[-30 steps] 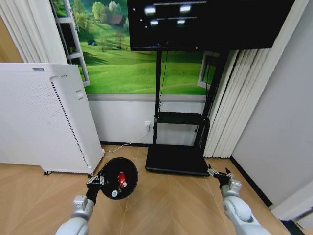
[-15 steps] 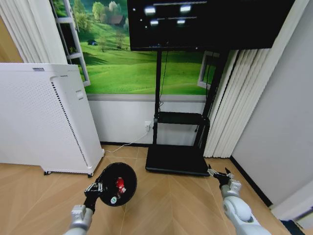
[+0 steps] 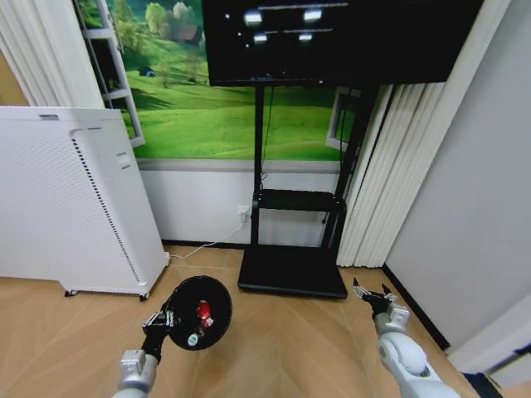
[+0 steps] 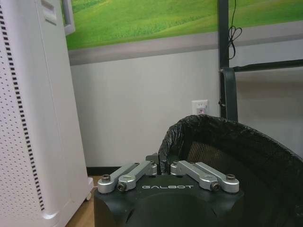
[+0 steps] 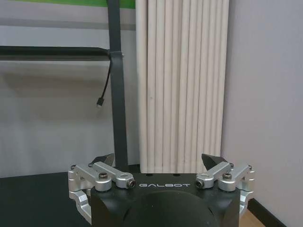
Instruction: Pick up the trash bin and place the garbage on the floor into it.
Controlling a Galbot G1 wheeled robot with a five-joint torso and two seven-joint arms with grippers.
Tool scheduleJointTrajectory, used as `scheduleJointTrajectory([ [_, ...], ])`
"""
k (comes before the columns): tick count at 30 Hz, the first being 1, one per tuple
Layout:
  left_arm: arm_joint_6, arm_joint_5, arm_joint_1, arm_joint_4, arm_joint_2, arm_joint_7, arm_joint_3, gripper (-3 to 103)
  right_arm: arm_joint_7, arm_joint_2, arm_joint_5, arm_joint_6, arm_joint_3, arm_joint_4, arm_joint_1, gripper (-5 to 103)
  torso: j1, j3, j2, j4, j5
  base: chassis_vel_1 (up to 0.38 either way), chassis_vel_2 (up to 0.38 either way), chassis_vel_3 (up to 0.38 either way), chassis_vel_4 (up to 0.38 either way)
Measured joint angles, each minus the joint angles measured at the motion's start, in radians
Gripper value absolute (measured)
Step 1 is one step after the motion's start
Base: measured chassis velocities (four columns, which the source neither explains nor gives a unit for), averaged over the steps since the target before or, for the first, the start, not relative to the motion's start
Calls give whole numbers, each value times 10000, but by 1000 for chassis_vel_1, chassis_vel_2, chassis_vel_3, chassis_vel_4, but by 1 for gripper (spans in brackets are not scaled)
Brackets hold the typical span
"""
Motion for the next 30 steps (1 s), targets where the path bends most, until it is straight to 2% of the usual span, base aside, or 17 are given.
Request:
scheduleJointTrajectory([
  [7, -32, 17, -23, 55, -27, 2, 1, 7, 0, 0, 0, 0, 0, 0, 0, 100, 0, 0, 0, 3, -6, -32, -47, 15, 27],
  [15, -32, 22, -71, 87, -38, -5, 21, 7, -1, 2, 0, 0, -2, 0, 0, 100, 0, 1, 0, 4, -4, 138, -49, -125, 79],
  [30, -165, 177, -7, 155, -202, -2, 56, 7, 0, 3, 1, 1, -2, 1, -3, 100, -4, -3, 5, 0, -3, 166, -180, -174, 176],
])
